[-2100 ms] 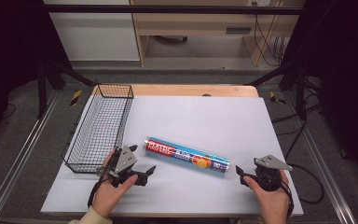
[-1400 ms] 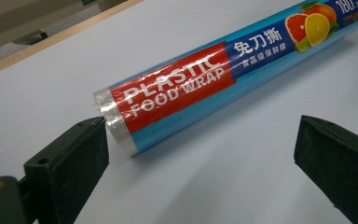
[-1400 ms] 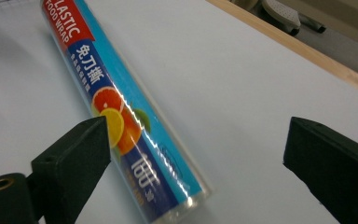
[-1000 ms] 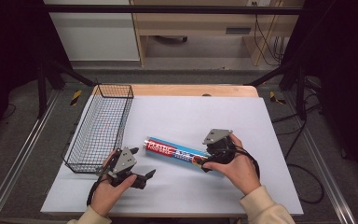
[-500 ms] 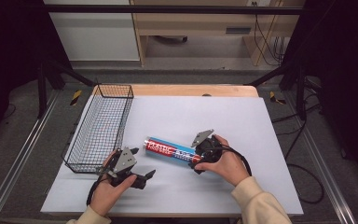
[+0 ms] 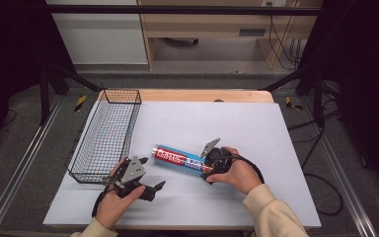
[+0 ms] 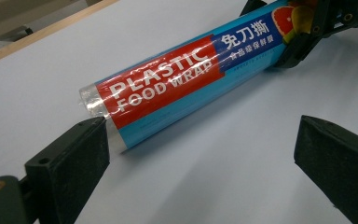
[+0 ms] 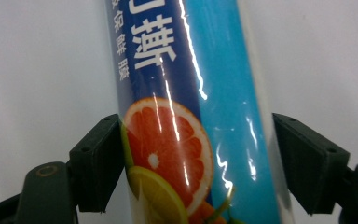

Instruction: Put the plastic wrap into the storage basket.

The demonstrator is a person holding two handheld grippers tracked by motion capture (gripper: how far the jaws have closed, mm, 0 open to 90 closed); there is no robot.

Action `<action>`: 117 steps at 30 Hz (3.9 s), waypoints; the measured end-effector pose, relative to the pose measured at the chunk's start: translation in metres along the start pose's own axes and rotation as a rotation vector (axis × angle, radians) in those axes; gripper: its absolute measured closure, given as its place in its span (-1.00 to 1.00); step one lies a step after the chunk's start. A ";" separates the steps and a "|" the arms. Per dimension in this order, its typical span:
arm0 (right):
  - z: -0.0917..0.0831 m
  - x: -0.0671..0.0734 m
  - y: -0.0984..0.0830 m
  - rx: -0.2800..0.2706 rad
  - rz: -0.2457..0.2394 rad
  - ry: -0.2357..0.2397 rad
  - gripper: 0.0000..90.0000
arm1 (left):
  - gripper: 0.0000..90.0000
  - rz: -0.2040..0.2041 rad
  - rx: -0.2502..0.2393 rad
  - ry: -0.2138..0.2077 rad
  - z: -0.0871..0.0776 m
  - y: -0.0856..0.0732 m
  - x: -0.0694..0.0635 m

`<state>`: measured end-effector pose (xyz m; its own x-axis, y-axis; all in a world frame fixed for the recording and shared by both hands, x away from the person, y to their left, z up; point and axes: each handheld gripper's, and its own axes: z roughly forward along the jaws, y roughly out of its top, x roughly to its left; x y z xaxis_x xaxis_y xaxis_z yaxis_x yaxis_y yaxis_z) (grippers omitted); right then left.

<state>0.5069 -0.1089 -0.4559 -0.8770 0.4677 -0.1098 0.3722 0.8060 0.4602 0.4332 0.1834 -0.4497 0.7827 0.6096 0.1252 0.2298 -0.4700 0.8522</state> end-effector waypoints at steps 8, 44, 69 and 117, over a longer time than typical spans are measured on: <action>-0.001 0.005 0.000 0.011 -0.039 -0.035 -0.35 | -0.92 0.007 -0.017 -0.007 -0.002 0.003 -0.001; -0.119 -0.010 0.060 0.053 -0.421 -0.108 -0.33 | -0.67 0.577 0.234 -0.093 0.050 0.142 -0.003; -0.103 0.001 0.061 0.054 -0.455 -0.082 -0.39 | -0.38 0.558 0.269 -0.059 0.053 0.125 -0.010; -0.064 -0.039 -0.100 -0.325 0.450 -0.398 -0.85 | -0.35 0.406 0.284 0.106 -0.005 0.126 0.020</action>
<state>0.4842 -0.2315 -0.4411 -0.4568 0.8796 -0.1329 0.5096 0.3812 0.7713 0.4750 0.1395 -0.3371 0.7817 0.3963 0.4816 0.0789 -0.8288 0.5539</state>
